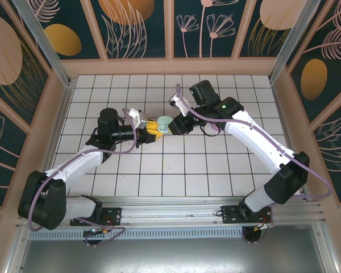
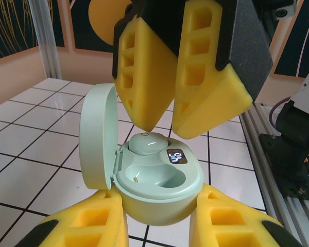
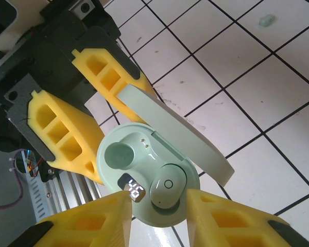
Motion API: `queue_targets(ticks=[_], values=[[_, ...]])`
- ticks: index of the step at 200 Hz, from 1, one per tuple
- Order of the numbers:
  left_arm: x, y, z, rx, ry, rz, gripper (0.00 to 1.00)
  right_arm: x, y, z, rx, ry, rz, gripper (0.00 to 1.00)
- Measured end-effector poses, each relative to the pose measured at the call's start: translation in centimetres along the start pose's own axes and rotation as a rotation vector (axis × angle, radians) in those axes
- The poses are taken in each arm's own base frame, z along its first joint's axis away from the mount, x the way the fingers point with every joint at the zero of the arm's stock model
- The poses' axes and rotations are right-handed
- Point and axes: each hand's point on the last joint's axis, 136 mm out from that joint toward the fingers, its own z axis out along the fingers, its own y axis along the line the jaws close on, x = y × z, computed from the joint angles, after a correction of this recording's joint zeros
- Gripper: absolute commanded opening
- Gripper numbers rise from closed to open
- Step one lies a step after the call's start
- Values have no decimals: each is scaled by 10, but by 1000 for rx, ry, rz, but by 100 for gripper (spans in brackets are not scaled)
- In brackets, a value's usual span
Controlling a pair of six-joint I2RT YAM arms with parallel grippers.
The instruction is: Insert the wireless bluetooth earbuds into the charging case
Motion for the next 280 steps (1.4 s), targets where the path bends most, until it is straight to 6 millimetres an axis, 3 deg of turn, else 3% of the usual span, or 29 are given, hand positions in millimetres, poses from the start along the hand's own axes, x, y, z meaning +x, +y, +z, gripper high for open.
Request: queue_targets(ticks=[70,116,148,175,226,280], values=[[-9,-2,-3,-16,-32,26,10,-21,-2,-18,30,-83,0,37],[-3,-1,-8,-51,-39,10,9,-47,-41,-67,137,-269,101,43],[3,3,-17,-100,-55,-8,8,-52,-63,-74,171,-324,190,44],[9,7,-25,-157,-69,-25,7,-53,-81,-52,156,-307,283,43],[8,4,-53,-300,-122,-1,2,-38,-143,32,156,-191,515,41],[-1,3,-70,-403,-167,34,0,-83,-172,116,111,-164,538,39]])
